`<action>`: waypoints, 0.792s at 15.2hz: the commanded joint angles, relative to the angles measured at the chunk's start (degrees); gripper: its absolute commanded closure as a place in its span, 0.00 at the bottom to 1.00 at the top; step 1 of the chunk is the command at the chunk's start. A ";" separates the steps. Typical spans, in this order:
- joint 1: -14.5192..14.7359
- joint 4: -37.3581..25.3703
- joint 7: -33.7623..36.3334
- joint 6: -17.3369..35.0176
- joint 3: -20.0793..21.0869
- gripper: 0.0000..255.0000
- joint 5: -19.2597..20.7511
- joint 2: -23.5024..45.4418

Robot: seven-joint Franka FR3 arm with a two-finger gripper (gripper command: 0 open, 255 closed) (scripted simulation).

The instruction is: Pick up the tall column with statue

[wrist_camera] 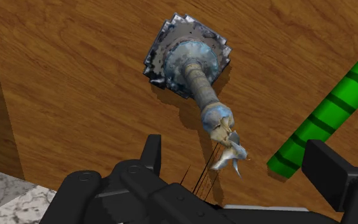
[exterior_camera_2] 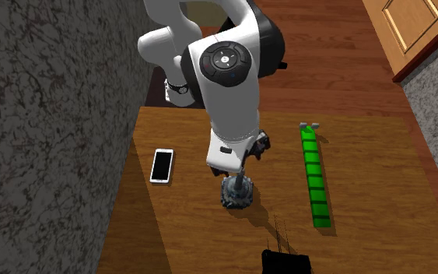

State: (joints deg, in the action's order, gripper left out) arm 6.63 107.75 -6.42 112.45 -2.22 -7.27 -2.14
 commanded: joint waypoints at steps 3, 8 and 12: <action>0.08 2.31 -0.22 2.72 0.09 0.00 -0.15 0.38; 0.06 2.13 -0.27 2.67 0.06 1.00 -0.17 0.52; 0.06 2.13 -0.27 2.67 0.06 1.00 -0.17 0.52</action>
State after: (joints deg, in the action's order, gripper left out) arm 6.69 109.86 -6.68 115.12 -2.16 -7.44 -1.63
